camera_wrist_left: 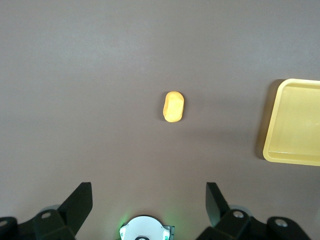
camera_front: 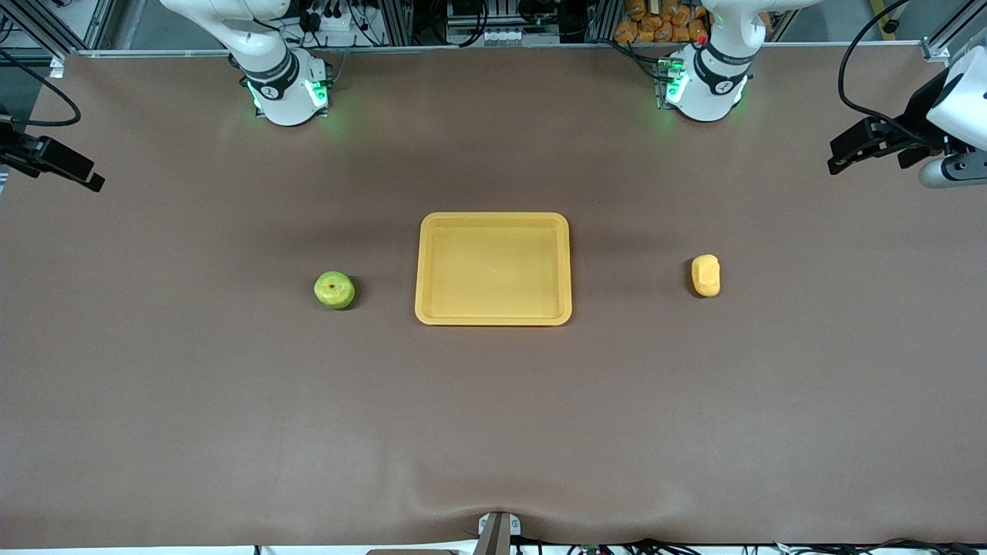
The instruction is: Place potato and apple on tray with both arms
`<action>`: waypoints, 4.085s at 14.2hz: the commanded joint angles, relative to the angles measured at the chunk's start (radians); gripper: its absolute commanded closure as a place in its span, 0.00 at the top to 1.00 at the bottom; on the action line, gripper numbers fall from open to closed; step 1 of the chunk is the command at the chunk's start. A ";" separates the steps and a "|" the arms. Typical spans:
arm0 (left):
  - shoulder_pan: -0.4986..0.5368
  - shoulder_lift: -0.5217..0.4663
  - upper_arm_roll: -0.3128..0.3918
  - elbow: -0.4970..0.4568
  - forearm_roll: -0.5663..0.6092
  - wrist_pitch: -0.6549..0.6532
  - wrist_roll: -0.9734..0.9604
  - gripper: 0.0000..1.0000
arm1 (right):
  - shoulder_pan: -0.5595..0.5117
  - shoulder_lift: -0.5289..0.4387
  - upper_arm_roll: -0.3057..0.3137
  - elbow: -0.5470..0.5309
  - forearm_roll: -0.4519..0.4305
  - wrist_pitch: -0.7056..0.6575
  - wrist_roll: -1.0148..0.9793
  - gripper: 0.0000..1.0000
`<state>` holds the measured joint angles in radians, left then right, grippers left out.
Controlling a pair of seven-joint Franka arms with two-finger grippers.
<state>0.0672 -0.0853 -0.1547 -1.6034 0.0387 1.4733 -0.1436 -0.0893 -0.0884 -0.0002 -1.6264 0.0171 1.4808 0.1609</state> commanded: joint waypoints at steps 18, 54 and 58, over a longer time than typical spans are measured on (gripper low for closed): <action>0.013 0.009 -0.005 -0.050 -0.020 -0.004 0.027 1.00 | -0.020 0.108 0.005 0.045 0.003 -0.013 -0.009 1.00; 0.013 0.231 -0.051 -0.788 -0.002 1.125 0.027 1.00 | 0.243 0.496 0.011 -0.128 0.110 0.400 0.245 1.00; 0.013 0.301 -0.051 -0.785 -0.002 1.193 0.026 1.00 | 0.272 0.510 0.011 -0.200 0.110 0.510 0.247 1.00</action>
<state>0.0693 0.1894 -0.2013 -2.3871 0.0387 2.6252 -0.1401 0.1679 0.4281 0.0155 -1.7830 0.1161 1.9407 0.3939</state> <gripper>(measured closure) 0.000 0.000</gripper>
